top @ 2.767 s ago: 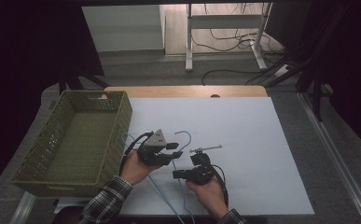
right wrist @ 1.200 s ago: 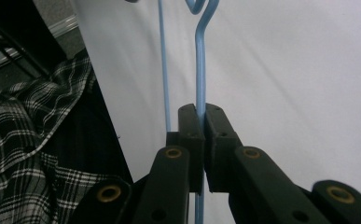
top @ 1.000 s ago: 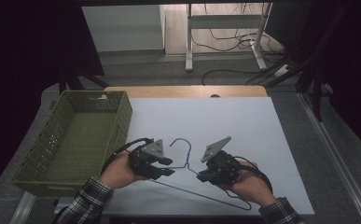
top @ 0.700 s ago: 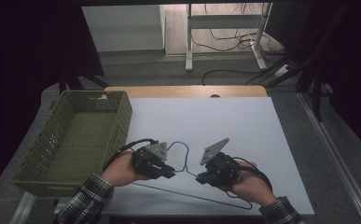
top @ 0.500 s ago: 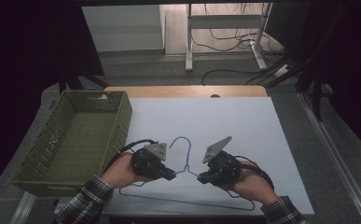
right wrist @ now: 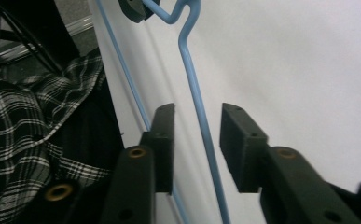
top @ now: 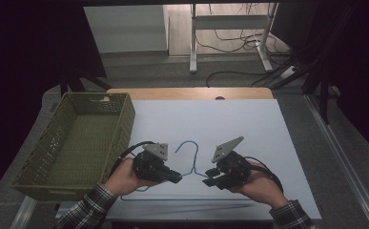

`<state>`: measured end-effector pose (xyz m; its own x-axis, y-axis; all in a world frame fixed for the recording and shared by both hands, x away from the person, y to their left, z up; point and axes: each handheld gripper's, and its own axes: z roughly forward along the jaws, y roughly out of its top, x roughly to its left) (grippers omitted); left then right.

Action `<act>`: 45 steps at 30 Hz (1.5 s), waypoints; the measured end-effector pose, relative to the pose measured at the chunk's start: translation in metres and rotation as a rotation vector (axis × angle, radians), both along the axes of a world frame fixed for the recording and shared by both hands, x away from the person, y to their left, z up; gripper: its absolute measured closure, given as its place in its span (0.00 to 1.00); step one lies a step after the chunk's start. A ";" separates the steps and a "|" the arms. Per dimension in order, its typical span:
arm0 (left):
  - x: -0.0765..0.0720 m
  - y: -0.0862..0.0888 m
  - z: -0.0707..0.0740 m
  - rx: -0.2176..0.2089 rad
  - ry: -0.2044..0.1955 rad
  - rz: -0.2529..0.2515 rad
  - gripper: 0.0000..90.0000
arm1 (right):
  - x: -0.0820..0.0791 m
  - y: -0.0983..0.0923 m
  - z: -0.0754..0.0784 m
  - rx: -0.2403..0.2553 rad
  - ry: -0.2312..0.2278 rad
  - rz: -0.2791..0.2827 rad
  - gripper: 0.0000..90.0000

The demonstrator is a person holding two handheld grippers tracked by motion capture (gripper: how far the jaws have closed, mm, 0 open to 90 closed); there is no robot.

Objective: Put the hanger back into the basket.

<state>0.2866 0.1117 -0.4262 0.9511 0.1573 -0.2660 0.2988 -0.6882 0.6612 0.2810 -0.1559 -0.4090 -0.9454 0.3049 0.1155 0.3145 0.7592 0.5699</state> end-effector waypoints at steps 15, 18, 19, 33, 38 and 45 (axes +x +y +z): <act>0.005 0.019 0.010 -0.037 -0.056 0.210 0.97 | -0.002 -0.028 0.010 0.026 -0.178 -0.168 0.16; 0.006 0.023 0.012 -0.052 -0.056 0.238 0.97 | -0.004 -0.031 0.011 0.025 -0.208 -0.213 0.14; 0.007 0.026 0.014 -0.066 -0.057 0.266 0.97 | -0.006 -0.036 0.012 0.039 -0.216 -0.237 0.13; 0.014 0.066 0.045 -0.136 -0.093 0.424 0.97 | -0.016 -0.058 0.002 0.140 -0.174 -0.330 0.07; 0.016 0.085 0.056 -0.146 -0.113 0.464 0.97 | -0.017 -0.061 -0.004 0.182 -0.130 -0.346 0.05; 0.017 0.129 0.072 -0.150 -0.162 0.574 0.97 | -0.019 -0.068 -0.015 0.220 -0.097 -0.403 0.02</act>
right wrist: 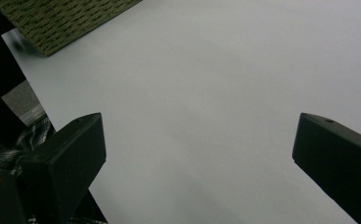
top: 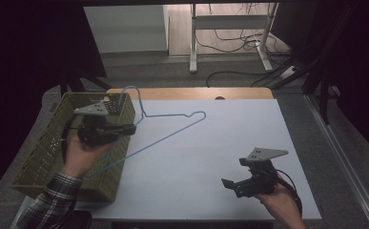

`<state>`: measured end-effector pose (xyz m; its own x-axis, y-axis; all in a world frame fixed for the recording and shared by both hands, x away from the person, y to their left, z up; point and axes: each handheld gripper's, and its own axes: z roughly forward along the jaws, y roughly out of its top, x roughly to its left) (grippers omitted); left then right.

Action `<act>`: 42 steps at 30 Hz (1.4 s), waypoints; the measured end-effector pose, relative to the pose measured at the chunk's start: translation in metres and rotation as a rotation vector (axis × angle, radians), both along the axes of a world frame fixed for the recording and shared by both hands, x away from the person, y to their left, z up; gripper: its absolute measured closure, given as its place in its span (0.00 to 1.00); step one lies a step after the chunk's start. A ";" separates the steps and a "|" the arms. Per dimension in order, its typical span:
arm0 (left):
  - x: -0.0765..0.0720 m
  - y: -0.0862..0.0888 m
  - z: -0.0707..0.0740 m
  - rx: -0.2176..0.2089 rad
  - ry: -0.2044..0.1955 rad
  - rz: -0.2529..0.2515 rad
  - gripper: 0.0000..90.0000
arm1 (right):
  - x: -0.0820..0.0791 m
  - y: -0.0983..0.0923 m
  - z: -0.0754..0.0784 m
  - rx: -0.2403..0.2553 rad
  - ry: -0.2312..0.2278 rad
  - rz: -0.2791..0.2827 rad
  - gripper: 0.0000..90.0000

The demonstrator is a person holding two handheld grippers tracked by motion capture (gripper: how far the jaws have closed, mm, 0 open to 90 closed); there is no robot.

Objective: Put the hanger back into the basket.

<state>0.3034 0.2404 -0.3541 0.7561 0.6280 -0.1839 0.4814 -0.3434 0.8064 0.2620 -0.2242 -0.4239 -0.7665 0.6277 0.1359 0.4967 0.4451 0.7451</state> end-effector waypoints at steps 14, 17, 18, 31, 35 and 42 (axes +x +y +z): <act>-0.006 0.084 0.012 0.003 -0.050 0.193 0.97 | -0.005 -0.011 -0.015 0.026 0.048 -0.038 0.02; -0.008 0.098 0.011 0.005 -0.056 0.226 0.97 | -0.005 -0.011 -0.016 0.022 0.056 -0.039 0.02; -0.008 0.102 0.011 0.002 -0.057 0.239 0.97 | -0.006 -0.011 -0.016 0.023 0.058 -0.040 0.02; -0.006 0.156 -0.015 -0.009 -0.050 0.390 0.97 | -0.006 -0.014 -0.022 0.015 0.077 -0.050 0.02; -0.005 0.169 -0.022 -0.001 -0.053 0.419 0.97 | -0.006 -0.015 -0.023 0.012 0.082 -0.047 0.02; -0.007 0.182 -0.035 -0.003 -0.040 0.443 0.97 | -0.005 -0.015 -0.024 0.010 0.083 -0.043 0.02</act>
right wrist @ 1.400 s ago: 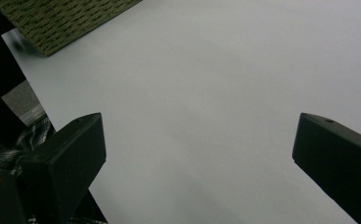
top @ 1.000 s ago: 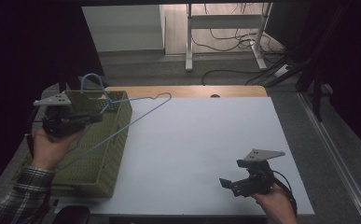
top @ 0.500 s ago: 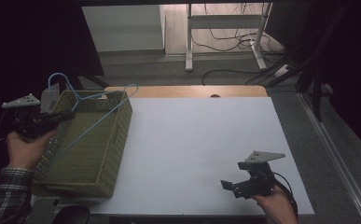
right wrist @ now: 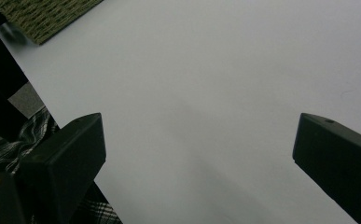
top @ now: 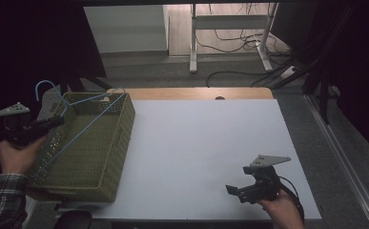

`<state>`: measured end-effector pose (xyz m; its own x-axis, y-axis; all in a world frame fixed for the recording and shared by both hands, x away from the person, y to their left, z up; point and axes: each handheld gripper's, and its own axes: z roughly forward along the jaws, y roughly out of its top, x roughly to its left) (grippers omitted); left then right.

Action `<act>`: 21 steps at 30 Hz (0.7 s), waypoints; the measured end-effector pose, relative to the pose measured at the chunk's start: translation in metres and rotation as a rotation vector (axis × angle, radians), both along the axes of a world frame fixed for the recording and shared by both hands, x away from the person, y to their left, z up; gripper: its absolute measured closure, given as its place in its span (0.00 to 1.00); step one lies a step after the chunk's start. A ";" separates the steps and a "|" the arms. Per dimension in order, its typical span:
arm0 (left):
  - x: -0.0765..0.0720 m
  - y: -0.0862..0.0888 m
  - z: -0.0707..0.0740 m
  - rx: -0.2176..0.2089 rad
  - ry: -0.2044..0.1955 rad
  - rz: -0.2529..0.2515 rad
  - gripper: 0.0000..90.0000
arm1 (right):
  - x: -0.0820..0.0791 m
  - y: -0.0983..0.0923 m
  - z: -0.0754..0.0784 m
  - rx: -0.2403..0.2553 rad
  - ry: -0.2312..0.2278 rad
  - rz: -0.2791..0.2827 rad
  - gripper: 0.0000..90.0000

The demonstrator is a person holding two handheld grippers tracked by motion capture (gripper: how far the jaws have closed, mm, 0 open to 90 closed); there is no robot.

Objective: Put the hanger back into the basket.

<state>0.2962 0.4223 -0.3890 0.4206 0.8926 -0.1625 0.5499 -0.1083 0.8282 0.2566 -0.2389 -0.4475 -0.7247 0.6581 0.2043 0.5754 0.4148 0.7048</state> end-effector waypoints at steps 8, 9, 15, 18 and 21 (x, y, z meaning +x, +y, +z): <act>0.001 0.001 -0.020 0.003 0.028 -0.008 0.97 | 0.000 0.001 -0.001 -0.007 0.006 0.006 0.02; 0.001 0.001 -0.020 0.003 0.028 -0.008 0.97 | 0.000 0.001 -0.001 -0.007 0.006 0.006 0.02; 0.009 -0.002 -0.036 0.006 0.076 -0.009 0.97 | 0.000 0.002 -0.002 -0.015 0.009 0.009 0.02; 0.013 -0.003 -0.046 0.012 0.118 -0.009 0.97 | 0.000 0.002 -0.003 -0.020 0.013 0.015 0.03; 0.016 -0.003 -0.052 0.022 0.140 -0.007 0.97 | 0.000 0.002 -0.003 -0.026 0.012 0.019 0.03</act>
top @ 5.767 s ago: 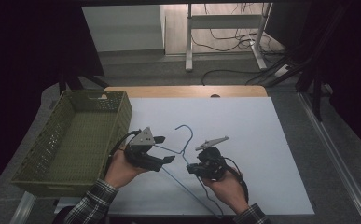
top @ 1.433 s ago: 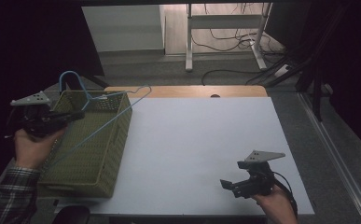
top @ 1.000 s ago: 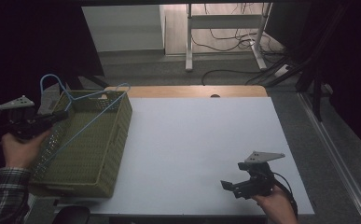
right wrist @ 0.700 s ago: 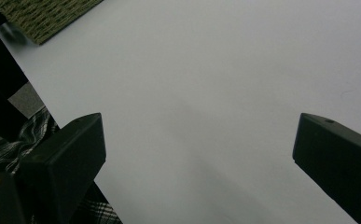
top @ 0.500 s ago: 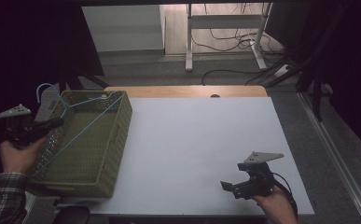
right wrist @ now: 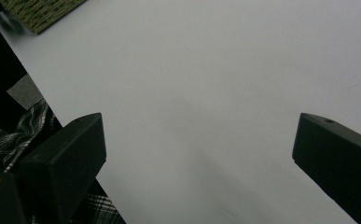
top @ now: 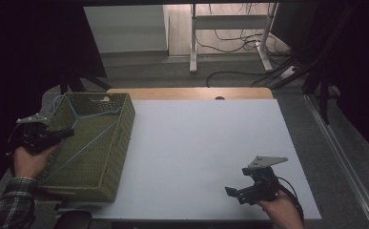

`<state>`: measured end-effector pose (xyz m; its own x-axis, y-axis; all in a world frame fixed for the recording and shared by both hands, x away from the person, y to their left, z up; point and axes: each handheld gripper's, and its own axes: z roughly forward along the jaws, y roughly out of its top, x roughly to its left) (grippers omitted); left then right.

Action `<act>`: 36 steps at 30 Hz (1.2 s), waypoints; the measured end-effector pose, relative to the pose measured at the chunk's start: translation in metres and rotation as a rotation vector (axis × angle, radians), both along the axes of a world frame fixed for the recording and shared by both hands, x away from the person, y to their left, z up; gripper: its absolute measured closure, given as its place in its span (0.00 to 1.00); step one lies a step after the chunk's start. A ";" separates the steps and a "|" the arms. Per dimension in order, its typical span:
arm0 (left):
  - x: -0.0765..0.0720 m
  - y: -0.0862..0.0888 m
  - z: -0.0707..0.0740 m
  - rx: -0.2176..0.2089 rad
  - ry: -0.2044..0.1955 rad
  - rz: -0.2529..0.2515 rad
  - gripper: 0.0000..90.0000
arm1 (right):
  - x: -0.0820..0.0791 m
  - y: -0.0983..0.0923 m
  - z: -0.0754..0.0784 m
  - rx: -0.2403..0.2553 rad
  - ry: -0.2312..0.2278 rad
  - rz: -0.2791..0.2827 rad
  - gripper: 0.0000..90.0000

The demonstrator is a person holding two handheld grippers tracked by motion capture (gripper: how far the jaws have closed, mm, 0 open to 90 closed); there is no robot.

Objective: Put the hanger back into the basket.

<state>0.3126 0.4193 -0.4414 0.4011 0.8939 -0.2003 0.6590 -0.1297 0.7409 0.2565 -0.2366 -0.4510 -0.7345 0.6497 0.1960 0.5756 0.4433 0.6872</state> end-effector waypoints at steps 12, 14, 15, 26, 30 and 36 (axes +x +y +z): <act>-0.012 -0.003 0.005 0.046 -0.017 0.071 0.53 | -0.001 -0.001 0.000 0.001 -0.006 -0.006 0.03; -0.017 -0.007 0.008 0.034 -0.033 0.063 0.44 | -0.001 -0.001 -0.001 0.001 -0.011 -0.005 0.02; -0.019 -0.010 0.008 0.028 -0.041 0.053 0.39 | -0.002 -0.001 0.000 0.000 -0.012 -0.005 0.03; -0.056 -0.067 0.024 -0.013 -0.099 -0.110 0.11 | -0.008 -0.001 0.001 -0.010 -0.052 -0.013 0.00; -0.064 -0.085 0.028 -0.031 -0.105 -0.157 0.08 | -0.011 -0.001 0.002 -0.032 -0.073 -0.018 0.00; -0.074 -0.111 0.028 -0.048 -0.104 -0.222 0.04 | -0.015 -0.002 0.003 -0.044 -0.092 -0.039 0.00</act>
<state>0.2381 0.3081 -0.4139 0.6069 0.7722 -0.1881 0.5382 -0.2251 0.8122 0.2417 -0.2386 -0.4482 -0.7217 0.6850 0.1001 0.5288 0.4522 0.7182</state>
